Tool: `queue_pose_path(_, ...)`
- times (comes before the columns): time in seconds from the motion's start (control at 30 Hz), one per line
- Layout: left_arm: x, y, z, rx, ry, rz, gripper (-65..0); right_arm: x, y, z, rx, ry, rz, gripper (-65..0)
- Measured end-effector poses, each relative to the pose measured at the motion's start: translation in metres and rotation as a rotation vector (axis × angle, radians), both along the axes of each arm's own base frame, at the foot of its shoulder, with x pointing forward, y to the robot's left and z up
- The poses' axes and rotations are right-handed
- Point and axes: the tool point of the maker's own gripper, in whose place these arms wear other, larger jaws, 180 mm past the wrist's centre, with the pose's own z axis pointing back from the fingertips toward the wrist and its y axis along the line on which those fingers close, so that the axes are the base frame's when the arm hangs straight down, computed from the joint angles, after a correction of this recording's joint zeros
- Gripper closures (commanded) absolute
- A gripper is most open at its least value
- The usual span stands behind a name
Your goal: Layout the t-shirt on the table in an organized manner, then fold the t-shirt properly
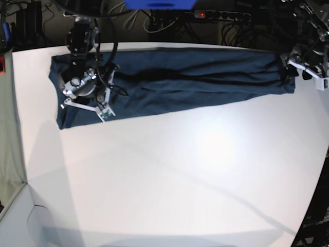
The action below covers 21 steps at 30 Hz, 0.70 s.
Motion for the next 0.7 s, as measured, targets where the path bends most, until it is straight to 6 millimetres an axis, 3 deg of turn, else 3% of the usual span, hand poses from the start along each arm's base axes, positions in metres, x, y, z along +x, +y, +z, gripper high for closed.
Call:
queue_pose_path(0.27,-0.01,-0.004,-0.023,-0.057,0.051,0.02,-51.3,0.0,0.001,0.0,0.0,-0.001,0.002,-26.9)
queue_pose_path(0.53,0.003,-0.001,-0.033,-0.14,-0.016,0.065,-50.1,0.0,0.001,0.0,0.003,-0.001,0.002,-26.9)
queue_pose_path(0.6,0.004,0.0,-0.034,-0.16,-0.037,0.08,-45.1,0.0,0.001,0.0,0.003,-0.001,0.003,-26.9)
queue_pose_path(0.7,0.004,0.0,-0.038,-0.179,-0.042,0.095,-28.2,0.001,0.001,0.0,0.003,-0.001,0.003,-26.9)
